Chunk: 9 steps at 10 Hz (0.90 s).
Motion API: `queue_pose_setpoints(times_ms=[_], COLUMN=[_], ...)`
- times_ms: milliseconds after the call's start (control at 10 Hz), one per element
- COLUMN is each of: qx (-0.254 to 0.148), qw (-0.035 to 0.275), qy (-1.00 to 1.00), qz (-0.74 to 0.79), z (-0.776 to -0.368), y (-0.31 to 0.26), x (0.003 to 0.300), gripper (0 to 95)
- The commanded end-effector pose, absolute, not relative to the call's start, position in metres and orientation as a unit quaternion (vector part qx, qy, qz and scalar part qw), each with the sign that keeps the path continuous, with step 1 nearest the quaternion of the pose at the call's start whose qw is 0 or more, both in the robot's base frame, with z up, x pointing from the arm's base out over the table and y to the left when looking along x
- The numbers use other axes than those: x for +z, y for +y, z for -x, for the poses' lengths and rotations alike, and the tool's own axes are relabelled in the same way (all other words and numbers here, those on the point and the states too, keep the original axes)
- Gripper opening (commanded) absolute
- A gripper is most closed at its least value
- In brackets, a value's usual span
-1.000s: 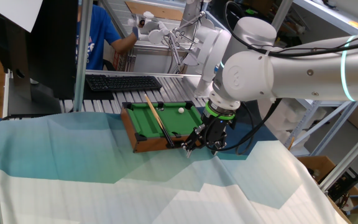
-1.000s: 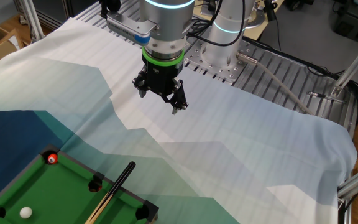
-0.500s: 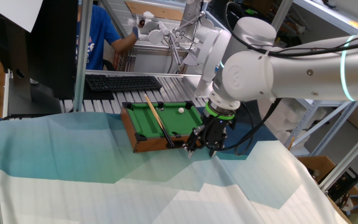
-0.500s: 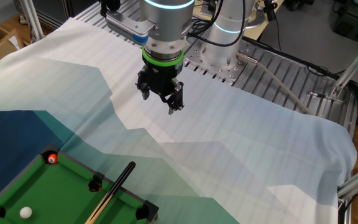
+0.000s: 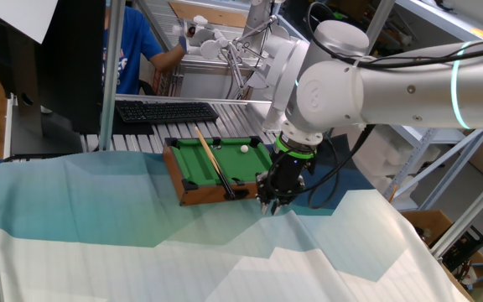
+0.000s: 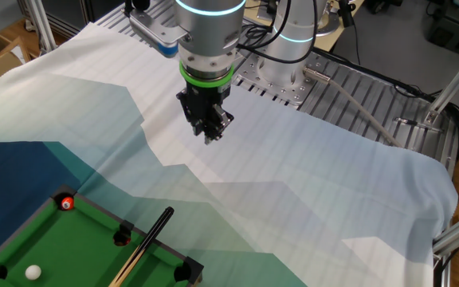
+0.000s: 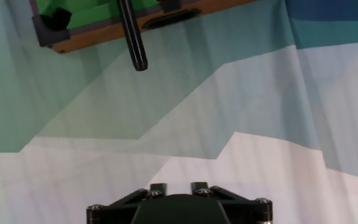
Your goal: Hit the pool ball
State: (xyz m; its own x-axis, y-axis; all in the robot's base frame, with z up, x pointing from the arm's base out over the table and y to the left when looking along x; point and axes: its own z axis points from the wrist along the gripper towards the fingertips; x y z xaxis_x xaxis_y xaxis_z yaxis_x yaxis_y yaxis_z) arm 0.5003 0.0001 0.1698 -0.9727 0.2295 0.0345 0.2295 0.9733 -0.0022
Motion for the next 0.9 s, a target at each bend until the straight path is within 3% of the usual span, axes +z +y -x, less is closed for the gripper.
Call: queue_pose_setpoints(times_ms=[100,900], qx=[-0.001,-0.001], qw=[0.018,0.015], qy=[-0.993,-0.993], qz=[0.115,0.115], z=[-0.500,-0.511], y=[0.000,0.003], x=[0.170,0.167], gripper=[0.0,0.0])
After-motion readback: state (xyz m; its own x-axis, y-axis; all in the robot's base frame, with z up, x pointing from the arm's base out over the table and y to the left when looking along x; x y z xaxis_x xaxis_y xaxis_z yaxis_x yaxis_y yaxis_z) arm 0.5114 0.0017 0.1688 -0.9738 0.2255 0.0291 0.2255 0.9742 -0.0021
